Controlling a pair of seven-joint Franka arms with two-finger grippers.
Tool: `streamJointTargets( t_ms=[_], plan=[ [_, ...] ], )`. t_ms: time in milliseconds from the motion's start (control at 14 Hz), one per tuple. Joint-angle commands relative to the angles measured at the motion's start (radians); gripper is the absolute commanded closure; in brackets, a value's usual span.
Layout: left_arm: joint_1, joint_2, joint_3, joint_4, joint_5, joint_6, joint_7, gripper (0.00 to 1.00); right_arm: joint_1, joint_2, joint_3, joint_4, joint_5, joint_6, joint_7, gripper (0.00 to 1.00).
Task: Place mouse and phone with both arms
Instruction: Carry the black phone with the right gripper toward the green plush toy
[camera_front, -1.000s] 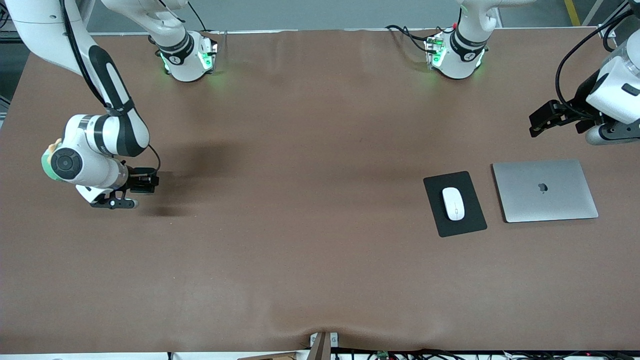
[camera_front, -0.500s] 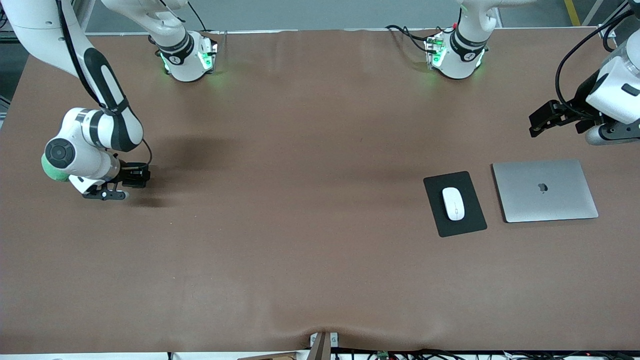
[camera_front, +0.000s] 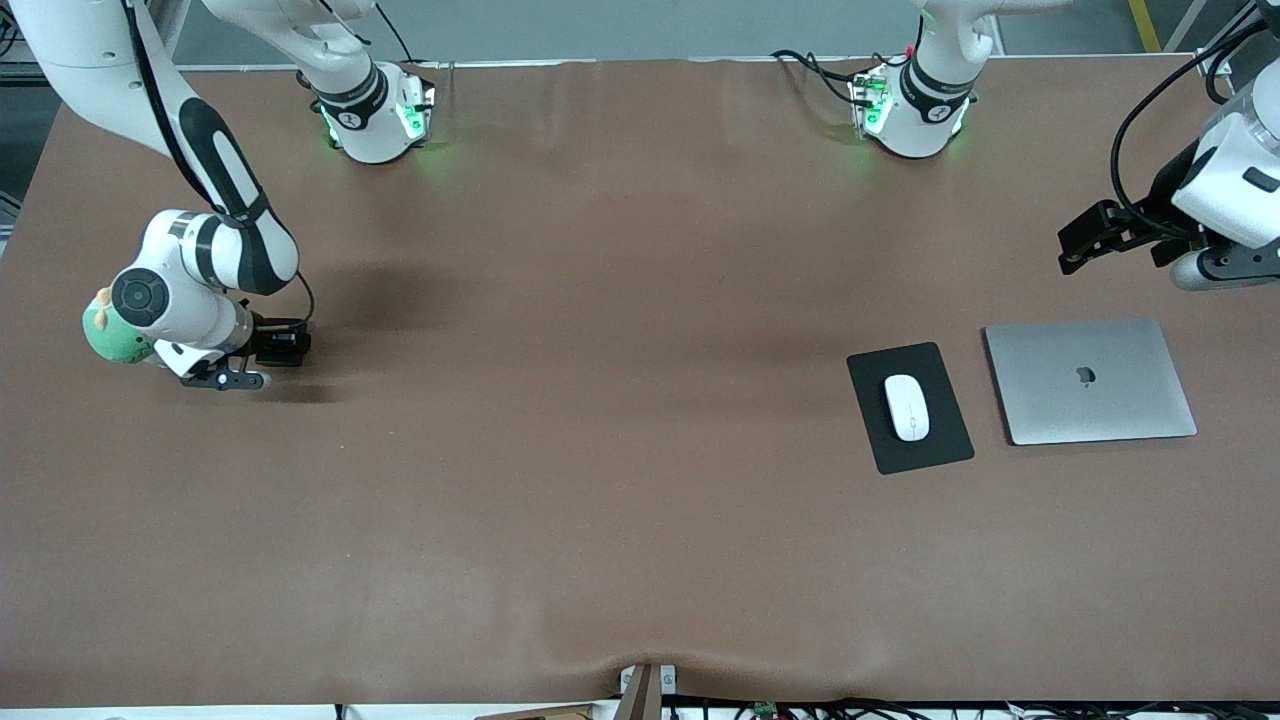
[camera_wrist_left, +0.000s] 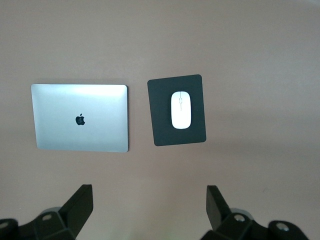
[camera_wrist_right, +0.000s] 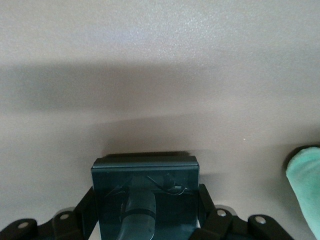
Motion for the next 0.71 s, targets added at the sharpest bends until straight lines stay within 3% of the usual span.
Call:
streamJointTargets(
  t_ms=[0, 357, 643],
  plan=[
    [0.0, -0.018, 0.007, -0.016, -0.02, 0.005, 0.025, 0.0, -0.013, -0.009, 0.005, 0.0, 0.019, 0.004, -0.015, 0.0],
    [-0.003, -0.017, 0.007, -0.014, -0.019, 0.006, 0.025, 0.0, -0.01, -0.007, 0.008, 0.07, 0.019, -0.059, -0.017, 0.0],
    [-0.005, -0.015, 0.007, -0.014, -0.019, 0.006, 0.025, 0.0, -0.001, -0.007, 0.011, 0.187, 0.017, -0.215, -0.018, 0.0]
  ],
)
